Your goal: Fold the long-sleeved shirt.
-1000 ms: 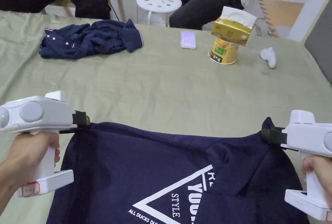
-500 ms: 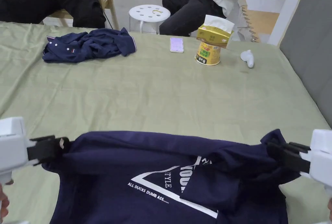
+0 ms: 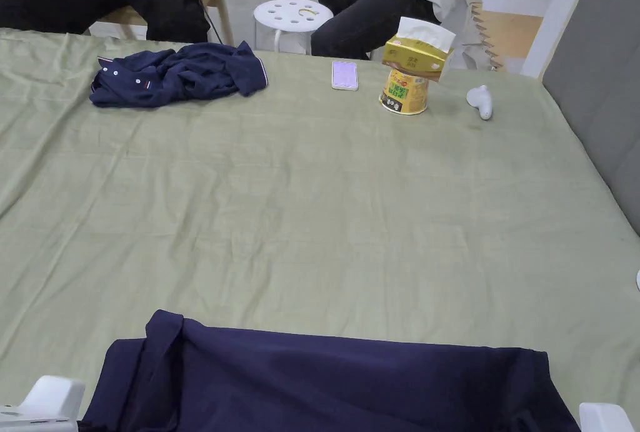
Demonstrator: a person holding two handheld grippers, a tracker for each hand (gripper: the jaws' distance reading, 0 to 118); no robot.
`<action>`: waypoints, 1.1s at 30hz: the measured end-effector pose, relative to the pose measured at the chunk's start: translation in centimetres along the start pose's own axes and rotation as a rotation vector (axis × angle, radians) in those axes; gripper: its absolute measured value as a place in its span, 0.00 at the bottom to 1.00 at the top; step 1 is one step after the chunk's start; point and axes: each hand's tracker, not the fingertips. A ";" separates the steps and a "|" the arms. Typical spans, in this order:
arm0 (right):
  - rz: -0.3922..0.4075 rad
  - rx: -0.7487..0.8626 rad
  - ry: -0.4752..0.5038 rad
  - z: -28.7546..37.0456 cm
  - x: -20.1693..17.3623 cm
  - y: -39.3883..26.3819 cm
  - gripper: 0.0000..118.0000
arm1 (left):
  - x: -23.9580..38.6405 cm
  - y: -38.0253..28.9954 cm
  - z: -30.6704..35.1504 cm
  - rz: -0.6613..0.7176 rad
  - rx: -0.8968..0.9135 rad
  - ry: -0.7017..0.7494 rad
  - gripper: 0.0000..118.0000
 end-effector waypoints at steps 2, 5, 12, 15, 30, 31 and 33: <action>0.004 -0.015 -0.006 -0.1 -0.1 0.5 0.11 | 0.4 0.2 -0.4 -0.001 0.006 0.004 0.12; 0.074 -0.015 -0.029 0.2 -0.8 0.8 0.43 | 0.0 0.0 -0.7 0.005 0.005 0.008 0.41; 0.045 0.270 -0.094 6.5 -4.0 1.4 1.00 | 1.9 0.8 6.6 0.081 0.302 -0.018 0.91; 0.062 0.434 -0.095 8.2 -6.9 2.9 1.00 | 4.1 2.5 8.6 0.092 0.455 0.016 0.92; 0.210 0.835 -0.301 4.3 -18.1 7.1 0.00 | 9.3 7.2 6.7 0.058 0.748 0.128 0.07; 0.216 0.837 -0.298 4.5 -17.7 7.4 0.00 | 8.6 7.1 6.7 0.063 0.743 0.126 0.15; 0.221 0.845 -0.284 4.6 -18.1 7.4 0.00 | 6.7 7.1 6.7 0.084 0.702 0.073 0.53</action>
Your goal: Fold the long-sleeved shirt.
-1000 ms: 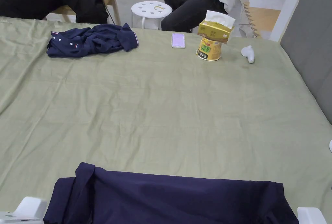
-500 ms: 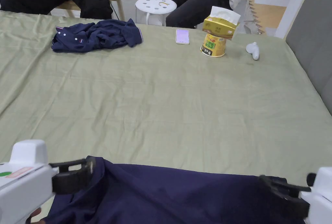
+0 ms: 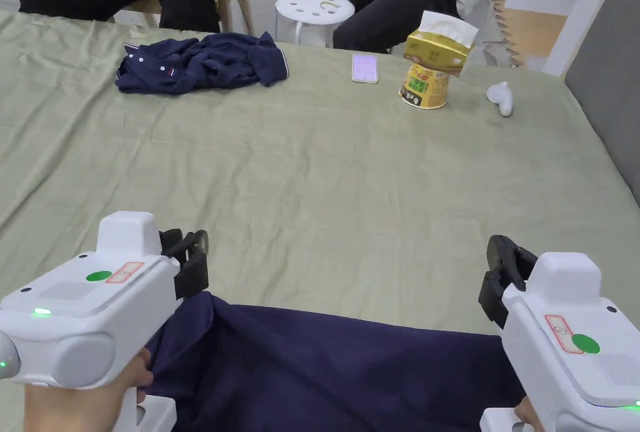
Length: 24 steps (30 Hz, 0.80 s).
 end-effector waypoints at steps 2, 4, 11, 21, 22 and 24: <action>-0.003 0.001 0.010 -0.1 0.2 0.2 0.00 | -3.2 0.0 -0.6 0.084 -0.076 -0.077 0.94; 0.001 -0.007 0.029 -0.1 -0.1 0.2 0.00 | -6.2 -0.7 -1.0 0.136 -0.117 -0.125 0.92; -0.001 -0.031 0.084 -0.5 -0.9 -0.3 0.00 | -16.3 -3.9 -4.7 0.454 -0.509 -0.348 0.93; 0.017 -0.046 0.133 -1.0 -2.3 -0.2 0.00 | -18.8 -9.2 -9.2 0.828 -0.635 -0.657 0.95; 0.018 -0.045 0.136 -0.9 -2.4 -0.2 0.00 | -18.2 -9.3 -9.8 0.839 -0.648 -0.662 0.95; 0.019 -0.047 0.148 -1.0 -2.5 -0.2 0.00 | -17.0 -9.5 -10.2 0.806 -0.634 -0.725 0.95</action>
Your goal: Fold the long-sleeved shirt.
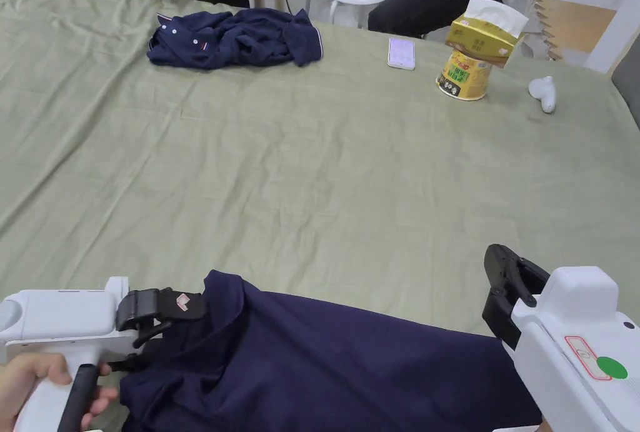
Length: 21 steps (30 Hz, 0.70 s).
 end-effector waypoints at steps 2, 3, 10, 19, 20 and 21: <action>0.008 -0.003 0.005 0.1 -0.1 -0.1 0.00 | 0.7 0.0 -1.4 -0.043 -0.090 0.005 0.95; 0.012 -0.006 0.007 0.1 -0.1 -0.2 0.00 | 1.2 -0.2 -1.9 -0.075 -0.099 0.020 0.94; -0.023 -0.023 -0.009 0.3 0.7 -0.9 0.00 | -0.1 -0.7 -3.0 -0.111 -0.107 0.085 0.14; -0.024 -0.008 -0.033 1.3 2.6 0.0 0.00 | 1.3 -0.2 0.6 -0.134 0.015 0.180 0.14; -0.027 -0.006 -0.038 1.3 2.8 0.2 0.00 | 1.7 0.1 1.3 -0.135 0.030 0.181 0.14; -0.031 -0.003 -0.043 1.3 3.1 0.4 0.00 | 2.1 0.5 2.2 -0.160 0.056 0.189 0.14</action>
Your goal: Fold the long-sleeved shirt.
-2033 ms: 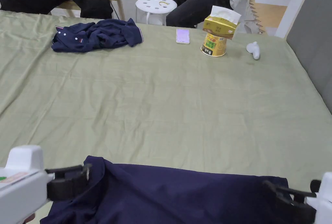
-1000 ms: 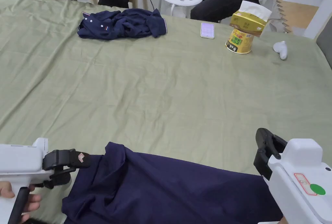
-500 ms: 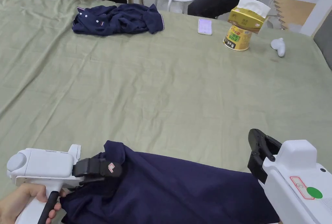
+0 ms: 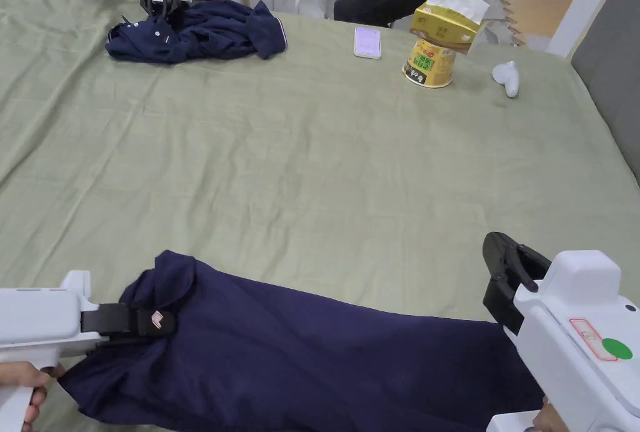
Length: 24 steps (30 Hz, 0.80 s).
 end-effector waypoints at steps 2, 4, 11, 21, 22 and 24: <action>-0.007 0.006 -0.011 0.0 0.3 0.2 0.00 | -0.2 1.6 1.9 0.001 0.041 0.044 0.14; -0.013 0.007 -0.015 -0.2 0.6 0.3 0.00 | -0.7 3.0 4.6 0.019 0.107 0.084 0.14; -0.017 -0.007 -0.014 -1.3 0.2 0.0 0.00 | -1.9 6.7 14.0 0.049 0.290 0.295 0.14; -0.022 -0.016 0.035 -2.6 -1.4 -0.4 0.00 | 8.4 1.3 12.4 -0.101 0.248 0.165 0.14; -0.023 -0.016 0.038 -2.6 -1.4 -0.4 0.00 | 9.5 0.9 11.2 -0.112 0.220 0.123 0.14; -0.026 -0.014 0.042 -2.4 -1.3 -0.5 0.00 | 12.4 -0.6 7.5 -0.133 0.151 0.099 0.14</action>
